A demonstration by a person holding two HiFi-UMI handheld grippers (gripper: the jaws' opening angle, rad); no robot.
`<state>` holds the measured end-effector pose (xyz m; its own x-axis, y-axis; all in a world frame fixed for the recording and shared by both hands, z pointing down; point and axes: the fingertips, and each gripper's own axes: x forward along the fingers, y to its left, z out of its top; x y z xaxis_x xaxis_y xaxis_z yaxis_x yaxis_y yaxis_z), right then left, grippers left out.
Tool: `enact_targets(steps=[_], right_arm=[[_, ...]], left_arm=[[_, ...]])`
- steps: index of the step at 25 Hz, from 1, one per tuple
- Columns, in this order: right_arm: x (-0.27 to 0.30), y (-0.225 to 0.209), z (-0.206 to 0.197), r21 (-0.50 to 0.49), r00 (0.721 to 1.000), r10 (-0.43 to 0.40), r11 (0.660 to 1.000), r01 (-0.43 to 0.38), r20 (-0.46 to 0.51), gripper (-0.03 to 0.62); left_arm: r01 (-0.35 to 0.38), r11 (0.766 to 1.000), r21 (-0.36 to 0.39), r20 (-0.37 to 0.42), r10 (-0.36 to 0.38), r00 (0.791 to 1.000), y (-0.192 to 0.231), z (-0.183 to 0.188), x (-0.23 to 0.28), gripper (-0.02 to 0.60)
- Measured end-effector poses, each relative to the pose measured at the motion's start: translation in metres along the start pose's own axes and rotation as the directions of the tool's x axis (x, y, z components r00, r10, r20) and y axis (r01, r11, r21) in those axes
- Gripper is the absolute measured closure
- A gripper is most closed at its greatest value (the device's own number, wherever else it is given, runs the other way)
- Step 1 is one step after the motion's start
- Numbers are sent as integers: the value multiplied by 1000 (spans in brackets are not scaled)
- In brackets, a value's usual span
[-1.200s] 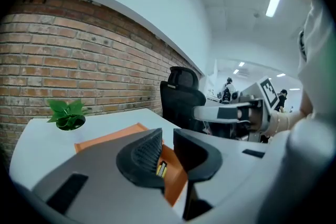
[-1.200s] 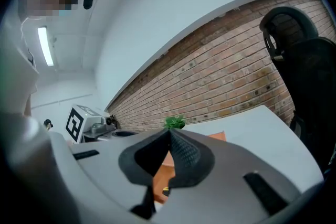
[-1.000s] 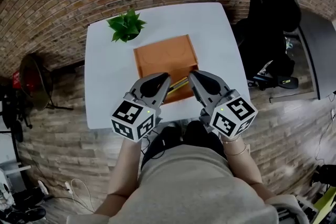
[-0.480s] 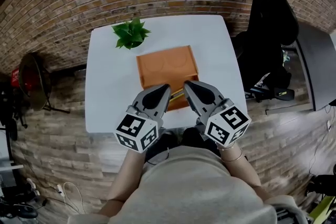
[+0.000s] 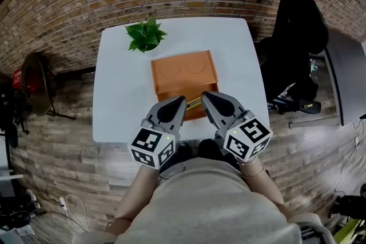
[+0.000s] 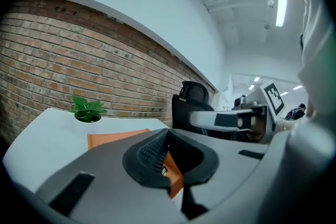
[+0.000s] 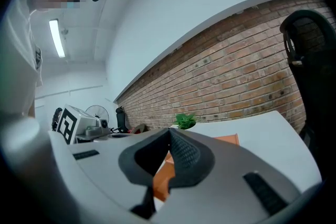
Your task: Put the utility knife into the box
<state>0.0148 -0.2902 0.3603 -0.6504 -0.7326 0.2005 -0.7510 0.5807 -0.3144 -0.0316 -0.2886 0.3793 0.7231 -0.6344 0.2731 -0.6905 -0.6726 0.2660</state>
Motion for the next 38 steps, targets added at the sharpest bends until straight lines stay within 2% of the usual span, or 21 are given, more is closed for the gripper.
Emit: enact_targets(steps=[13,19,38], right_arm=[[3,4,0,-22,1000,23,999,-23,1,595],[1,5,-1,-3,1000,31,1000,-31,-6,595],[5,-8,-18,2,997,-22,1000,22,-69,595]], left_arm=[[12,1000,23,7,-12,1000,-2,3,2,575],[12,1000,20,4,-12,1000,-3,2,2,575],[-29,1000,4,-48,29,998,6,-7,7,575]])
